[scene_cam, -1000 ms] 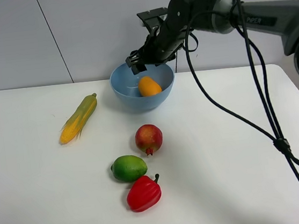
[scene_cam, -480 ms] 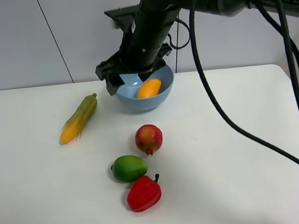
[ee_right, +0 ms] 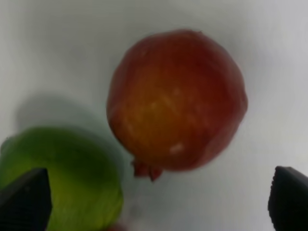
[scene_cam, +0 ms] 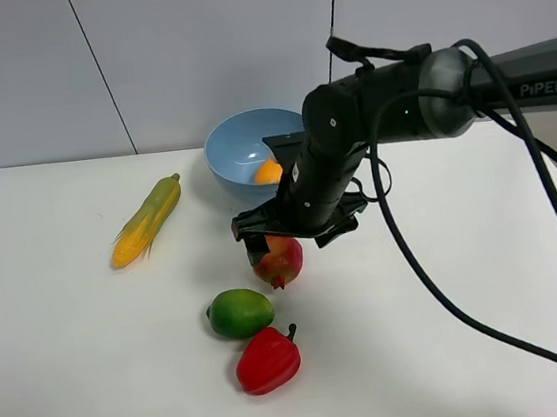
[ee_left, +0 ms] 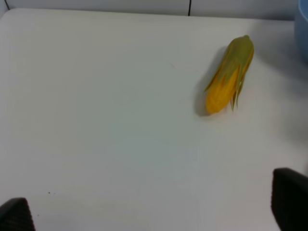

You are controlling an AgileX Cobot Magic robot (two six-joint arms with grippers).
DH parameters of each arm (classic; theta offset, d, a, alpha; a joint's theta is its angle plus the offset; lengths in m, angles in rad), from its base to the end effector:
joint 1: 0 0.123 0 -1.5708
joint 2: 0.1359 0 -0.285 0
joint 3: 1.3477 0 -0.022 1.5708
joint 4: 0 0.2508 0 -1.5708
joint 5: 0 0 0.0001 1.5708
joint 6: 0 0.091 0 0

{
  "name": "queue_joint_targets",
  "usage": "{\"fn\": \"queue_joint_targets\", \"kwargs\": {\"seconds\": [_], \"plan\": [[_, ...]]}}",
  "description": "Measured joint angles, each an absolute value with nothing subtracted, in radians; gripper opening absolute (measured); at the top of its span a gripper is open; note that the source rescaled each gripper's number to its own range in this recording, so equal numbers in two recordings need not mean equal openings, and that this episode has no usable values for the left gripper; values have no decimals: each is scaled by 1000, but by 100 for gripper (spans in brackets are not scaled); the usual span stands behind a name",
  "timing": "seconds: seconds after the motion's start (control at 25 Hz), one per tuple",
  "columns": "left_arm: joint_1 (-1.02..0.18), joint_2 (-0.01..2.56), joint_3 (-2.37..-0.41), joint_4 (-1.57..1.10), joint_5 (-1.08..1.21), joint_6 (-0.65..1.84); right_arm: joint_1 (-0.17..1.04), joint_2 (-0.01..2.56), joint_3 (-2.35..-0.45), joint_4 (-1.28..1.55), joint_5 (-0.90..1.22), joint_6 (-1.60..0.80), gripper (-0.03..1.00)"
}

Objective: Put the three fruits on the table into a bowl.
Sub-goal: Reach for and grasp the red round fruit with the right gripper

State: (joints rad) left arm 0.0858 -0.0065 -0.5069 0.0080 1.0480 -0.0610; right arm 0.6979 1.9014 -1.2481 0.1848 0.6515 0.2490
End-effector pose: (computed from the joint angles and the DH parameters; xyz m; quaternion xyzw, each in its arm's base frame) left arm -0.0062 0.0001 0.2802 -0.0622 0.8441 0.0106 0.5325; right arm 0.2873 0.2542 0.1770 -0.1573 0.9695 0.1403 0.1247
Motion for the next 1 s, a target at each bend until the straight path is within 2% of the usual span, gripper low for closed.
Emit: {"fn": "queue_joint_targets", "kwargs": {"seconds": [0.24,0.64,0.8,1.0], "plan": [[86,-7,-507,8,1048,-61,658,1901,-1226,201,523,255,73],[86,-7,-507,8,1048,-61,653,1917,-1226,206,492,209,75],[86,-7,-507,8,1048,-61,653,1953,-1226,228,475,192,92],[86,-7,-507,8,1048,-61,653,2014,-1226,268,416,192,97]]}}
